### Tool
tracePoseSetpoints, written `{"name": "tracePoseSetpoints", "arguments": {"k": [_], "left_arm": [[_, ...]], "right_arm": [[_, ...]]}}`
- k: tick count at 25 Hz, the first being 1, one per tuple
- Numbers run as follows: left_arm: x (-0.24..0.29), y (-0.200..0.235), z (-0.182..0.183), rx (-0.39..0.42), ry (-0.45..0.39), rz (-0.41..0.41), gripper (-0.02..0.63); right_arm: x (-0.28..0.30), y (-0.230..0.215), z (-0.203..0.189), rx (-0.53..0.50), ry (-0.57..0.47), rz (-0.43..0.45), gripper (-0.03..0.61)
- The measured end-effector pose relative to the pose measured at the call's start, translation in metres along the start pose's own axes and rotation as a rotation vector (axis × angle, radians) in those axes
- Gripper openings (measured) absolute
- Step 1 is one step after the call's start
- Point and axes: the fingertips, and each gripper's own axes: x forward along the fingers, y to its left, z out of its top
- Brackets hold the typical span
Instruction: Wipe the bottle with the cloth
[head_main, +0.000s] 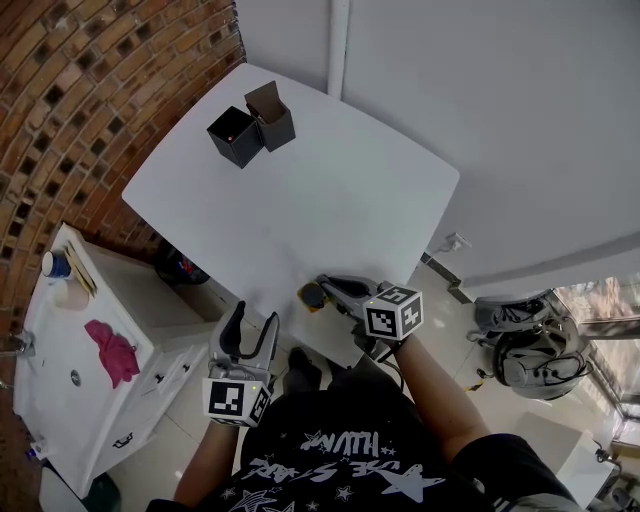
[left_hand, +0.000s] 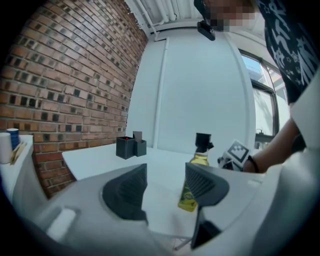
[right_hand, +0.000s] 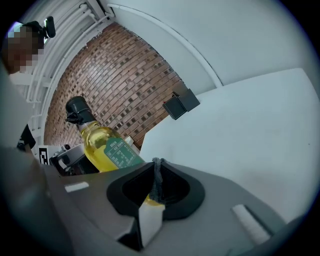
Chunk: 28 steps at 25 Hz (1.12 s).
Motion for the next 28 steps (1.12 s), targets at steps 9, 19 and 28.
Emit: {"name": "tracePoseSetpoints", "arguments": {"k": [9,19,28], "left_arm": [[-0.008,0.014,0.061,-0.007,-0.155,0.059,0.142],[-0.01,0.002,0.126,0.002,-0.314,0.016,0.005],[0.001,-0.007,0.13,0.004,-0.255,0.031,0.005]], "right_arm": [[-0.058,0.012,0.075,-0.187,-0.225,-0.175,0.04],[-0.145,0.124,0.183,-0.62,-0.624,-0.374,0.041],[-0.159,0.16,0.177,-0.676,-0.679,-0.397,0.041]]}}
